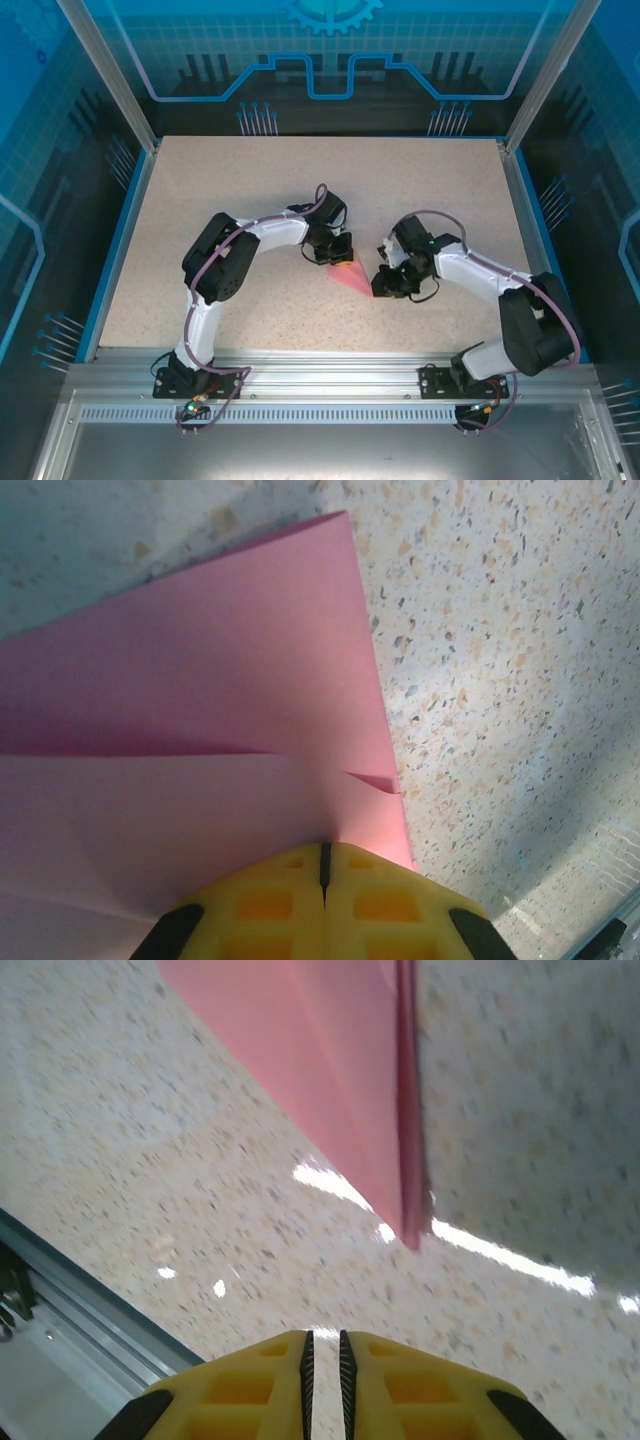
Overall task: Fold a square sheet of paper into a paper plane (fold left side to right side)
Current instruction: Fourth fold the wing at the center of the table.
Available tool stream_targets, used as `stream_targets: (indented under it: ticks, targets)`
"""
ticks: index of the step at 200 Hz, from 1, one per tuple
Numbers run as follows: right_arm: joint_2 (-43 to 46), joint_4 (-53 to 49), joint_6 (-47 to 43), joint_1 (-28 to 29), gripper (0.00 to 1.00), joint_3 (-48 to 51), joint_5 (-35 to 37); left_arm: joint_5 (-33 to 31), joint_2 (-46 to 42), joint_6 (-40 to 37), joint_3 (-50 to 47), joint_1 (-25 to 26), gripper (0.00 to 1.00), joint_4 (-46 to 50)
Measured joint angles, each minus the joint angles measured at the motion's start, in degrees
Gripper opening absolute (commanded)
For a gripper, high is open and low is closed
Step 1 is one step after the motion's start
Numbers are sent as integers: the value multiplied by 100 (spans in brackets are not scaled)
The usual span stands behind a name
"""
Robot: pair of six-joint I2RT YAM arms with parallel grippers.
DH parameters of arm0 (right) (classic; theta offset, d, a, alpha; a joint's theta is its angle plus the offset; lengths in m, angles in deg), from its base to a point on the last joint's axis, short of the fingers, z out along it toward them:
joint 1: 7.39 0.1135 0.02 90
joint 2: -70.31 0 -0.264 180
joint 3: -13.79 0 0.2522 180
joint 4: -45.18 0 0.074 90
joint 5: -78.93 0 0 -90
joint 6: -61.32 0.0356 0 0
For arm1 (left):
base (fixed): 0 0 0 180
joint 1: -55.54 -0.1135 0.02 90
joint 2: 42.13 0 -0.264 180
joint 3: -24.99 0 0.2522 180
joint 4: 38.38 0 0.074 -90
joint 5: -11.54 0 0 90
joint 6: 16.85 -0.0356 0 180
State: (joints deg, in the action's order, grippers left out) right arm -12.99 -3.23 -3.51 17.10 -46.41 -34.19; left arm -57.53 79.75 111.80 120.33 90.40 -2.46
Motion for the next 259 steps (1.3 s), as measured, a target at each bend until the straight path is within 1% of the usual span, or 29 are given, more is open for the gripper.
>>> stream_targets:
  ticks: [33,68,91,121,137,158,187,209,231,259]
  targets:
    - [-780,457,101,59,15,-251,2,2,-2,0,0,-2,6,0]
    - [-1438,579,96,66,14,-286,37,0,-2,0,0,-2,6,2]
    - [-1458,557,107,66,12,-304,81,0,-9,0,0,-2,8,2]
    - [-1438,625,173,59,11,-227,103,-70,-70,-4,-33,-2,13,57]
    - [-1392,708,186,57,10,-160,103,-205,-227,-13,-157,-15,18,114]
    - [-1379,741,186,48,9,-140,101,-352,-619,-17,-363,-20,20,201]
    - [-1379,748,184,44,9,-140,94,-424,-1290,-17,-608,39,19,210]
    - [-1390,745,184,24,9,-146,55,-422,-1615,-9,-750,223,18,175]
    - [-1408,734,184,22,9,-157,37,-417,-1657,20,-920,474,16,90]
    - [-1410,730,184,20,9,-160,33,-361,-1532,46,-1043,667,16,20]
